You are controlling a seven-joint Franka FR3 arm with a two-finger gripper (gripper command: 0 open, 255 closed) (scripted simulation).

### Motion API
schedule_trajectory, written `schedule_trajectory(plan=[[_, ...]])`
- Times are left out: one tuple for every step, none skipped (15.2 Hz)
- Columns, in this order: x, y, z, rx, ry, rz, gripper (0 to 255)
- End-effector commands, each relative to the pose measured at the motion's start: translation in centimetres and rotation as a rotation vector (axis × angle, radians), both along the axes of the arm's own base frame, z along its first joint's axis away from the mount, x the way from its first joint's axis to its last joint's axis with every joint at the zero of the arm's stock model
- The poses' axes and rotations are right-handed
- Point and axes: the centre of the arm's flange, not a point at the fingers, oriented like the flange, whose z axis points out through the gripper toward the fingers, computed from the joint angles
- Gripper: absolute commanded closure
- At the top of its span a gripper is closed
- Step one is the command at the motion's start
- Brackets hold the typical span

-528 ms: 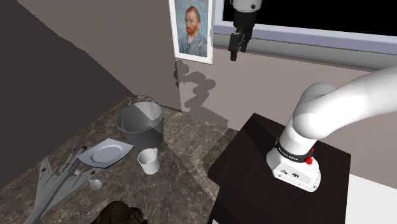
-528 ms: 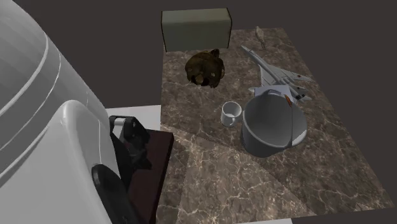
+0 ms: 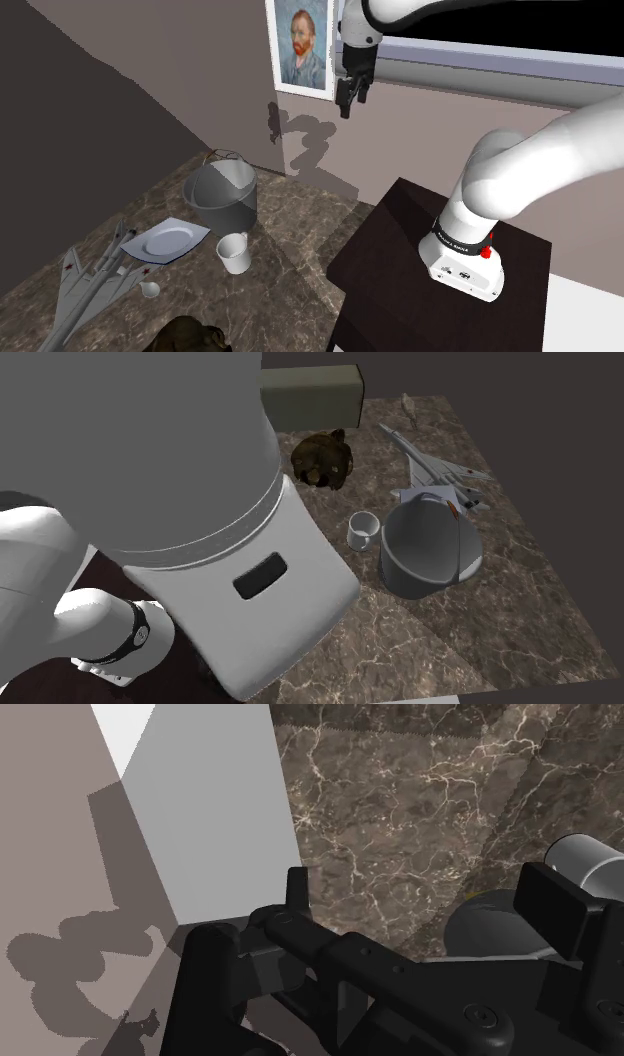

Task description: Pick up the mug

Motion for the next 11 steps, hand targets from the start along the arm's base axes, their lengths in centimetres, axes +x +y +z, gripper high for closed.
schedule_trajectory(plan=[[0.9,2.1,-1.7,0.0,0.001,0.003,0],[1.3,3.1,-2.5,-0.001,0.002,0.004,0],[1.7,4.1,-3.2,-0.001,0.003,0.006,0],[2.1,5.1,-4.0,-0.002,0.004,0.008,0],[2.5,6.1,-4.8,-0.002,0.005,0.009,0],[2.9,7.1,-5.6,-0.003,0.006,0.011,0],[3.3,8.1,-6.3,-0.003,0.007,0.013,0],[3.7,9.1,-7.1,-0.004,0.008,0.014,0],[4.1,10.1,-7.9,-0.004,0.01,0.016,0],[4.5,11.1,-8.7,-0.004,0.011,0.018,0],[4.8,12.1,-9.5,-0.005,0.012,0.019,0]])
